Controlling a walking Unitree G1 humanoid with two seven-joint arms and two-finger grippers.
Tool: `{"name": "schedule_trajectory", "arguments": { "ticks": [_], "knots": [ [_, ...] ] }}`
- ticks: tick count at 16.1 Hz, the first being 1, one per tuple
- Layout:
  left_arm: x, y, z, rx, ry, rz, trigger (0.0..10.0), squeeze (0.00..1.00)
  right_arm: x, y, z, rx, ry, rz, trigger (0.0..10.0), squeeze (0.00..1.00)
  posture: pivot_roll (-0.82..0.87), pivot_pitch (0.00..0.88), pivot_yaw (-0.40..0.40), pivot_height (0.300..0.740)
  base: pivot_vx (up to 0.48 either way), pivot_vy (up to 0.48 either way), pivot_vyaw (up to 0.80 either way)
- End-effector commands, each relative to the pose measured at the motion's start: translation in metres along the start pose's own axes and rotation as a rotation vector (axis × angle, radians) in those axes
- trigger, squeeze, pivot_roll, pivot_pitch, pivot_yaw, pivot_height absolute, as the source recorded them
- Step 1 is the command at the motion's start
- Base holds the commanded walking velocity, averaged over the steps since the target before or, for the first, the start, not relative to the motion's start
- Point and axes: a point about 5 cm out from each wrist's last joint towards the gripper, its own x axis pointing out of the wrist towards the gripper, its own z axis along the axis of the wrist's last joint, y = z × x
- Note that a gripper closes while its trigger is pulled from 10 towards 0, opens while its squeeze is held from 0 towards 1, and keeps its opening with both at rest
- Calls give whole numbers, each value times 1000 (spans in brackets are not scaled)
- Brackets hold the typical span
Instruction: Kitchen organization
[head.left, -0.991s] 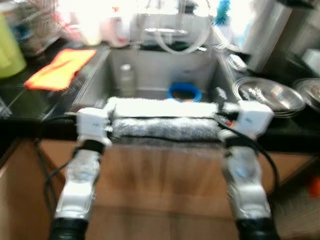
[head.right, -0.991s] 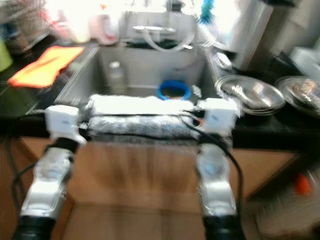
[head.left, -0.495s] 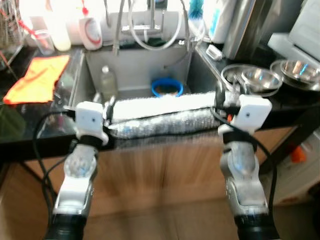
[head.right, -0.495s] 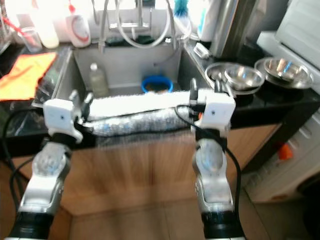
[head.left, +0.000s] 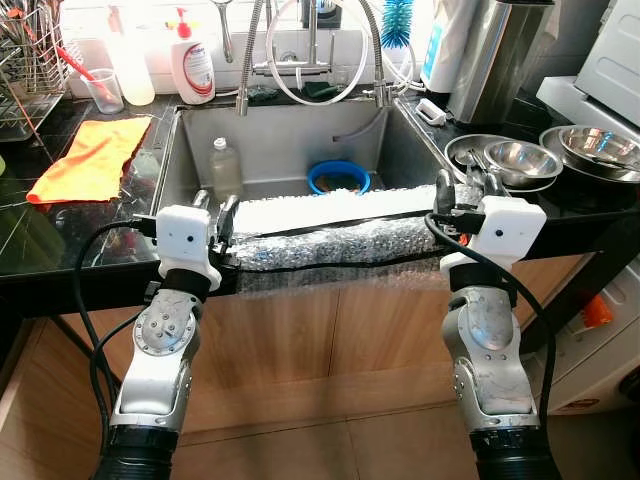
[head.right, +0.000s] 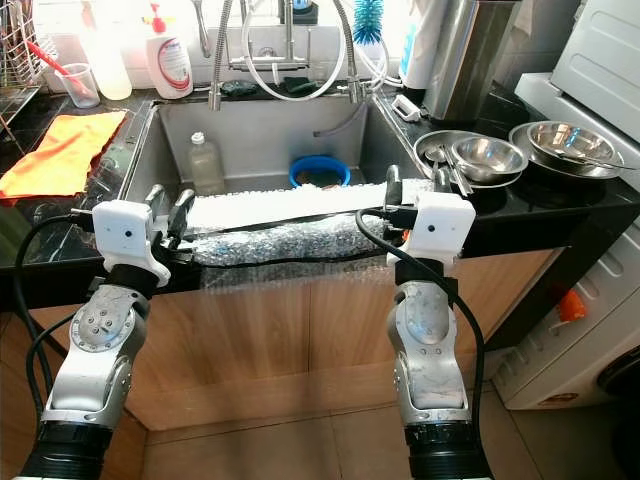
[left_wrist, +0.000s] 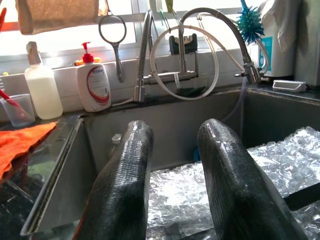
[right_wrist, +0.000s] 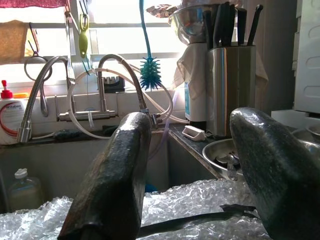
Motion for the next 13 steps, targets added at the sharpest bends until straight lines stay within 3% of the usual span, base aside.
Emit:
{"name": "schedule_trajectory", "arguments": {
  "ticks": [1,5,13],
  "knots": [
    [0,-1,4,-1,-12,-5,10000,0,-2,-3,-1,-4,1,-2,10000,0,1,12,1,740,0,0,0],
    [0,0,6,-4,-17,0,10000,0,2,-1,2,-1,-7,0,10000,0,1,14,-4,740,0,0,0],
    [1,-2,6,-14,-24,-1,10000,0,4,1,4,11,-19,8,10000,0,5,0,-9,740,259,0,0]
  ]
}}
